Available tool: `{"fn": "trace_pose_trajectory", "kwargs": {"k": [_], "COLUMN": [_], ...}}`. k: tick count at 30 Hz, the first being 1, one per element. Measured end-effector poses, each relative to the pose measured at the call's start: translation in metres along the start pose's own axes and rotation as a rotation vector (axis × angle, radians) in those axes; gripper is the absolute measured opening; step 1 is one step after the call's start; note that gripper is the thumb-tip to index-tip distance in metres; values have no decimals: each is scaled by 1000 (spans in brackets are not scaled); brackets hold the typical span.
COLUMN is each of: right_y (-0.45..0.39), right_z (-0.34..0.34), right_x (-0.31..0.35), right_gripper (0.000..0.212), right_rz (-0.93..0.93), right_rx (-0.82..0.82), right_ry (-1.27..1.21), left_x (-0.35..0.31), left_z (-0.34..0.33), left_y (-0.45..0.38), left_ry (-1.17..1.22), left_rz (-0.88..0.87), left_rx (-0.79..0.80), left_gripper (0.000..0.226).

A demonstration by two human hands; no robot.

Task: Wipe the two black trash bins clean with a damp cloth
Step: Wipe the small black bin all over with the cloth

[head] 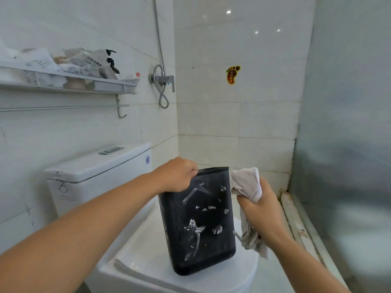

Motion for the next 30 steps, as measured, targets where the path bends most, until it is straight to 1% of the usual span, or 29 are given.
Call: {"fn": "trace_pose_trajectory", "kwargs": {"k": [3, 6, 10, 11, 14, 16, 19, 21, 25, 27, 28, 30], "right_y": [-3, -3, 1, 0, -6, -10, -15, -17, -26, -29, -29, -29], "right_z": [0, 3, 8, 7, 0, -6, -14, -17, -24, -29, -32, -38], "right_x": [15, 21, 6, 1, -9, -10, -10, -10, -12, -16, -17, -20], "right_gripper": [37, 36, 35, 35, 37, 41, 49, 54, 61, 69, 73, 80], "right_rz": [3, 28, 63, 65, 83, 113, 153, 176, 253, 293, 305, 316], "right_rx": [33, 49, 39, 42, 51, 47, 55, 72, 115, 149, 173, 215], "right_ry": [47, 86, 151, 167, 190, 196, 212, 235, 350, 392, 408, 413], "left_x": [-2, -2, 10, 11, 9, 17, 36, 39, 31, 23, 19, 15], "left_z": [3, 3, 1, 0, -1, 1, 7, 7, -7, -16, -21, -26], "left_y": [5, 10, 11, 11, 17, 22, 32, 40, 45, 42, 40, 35], "left_ry": [76, 167, 310, 304, 174, 184, 399, 479, 442, 440, 452, 472], "left_rz": [-77, -112, -34, -23, -18, -51, -44, -57, -141, -163, -166, -157], "left_rx": [55, 84, 96, 93, 76, 53, 46, 40, -5, -33, -36, -65], "left_gripper": [31, 36, 41, 44, 50, 54, 53, 50, 57, 60, 58, 47]}}
Point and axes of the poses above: each hand's wrist, its own y-axis away from the middle knuckle, its own z-axis out of the back of the hand, x = y × z, the point moved 2 cm from there along -y, towards the middle knuckle, and after that the axes turned 9 degrees about y, right-handed, at the moved point
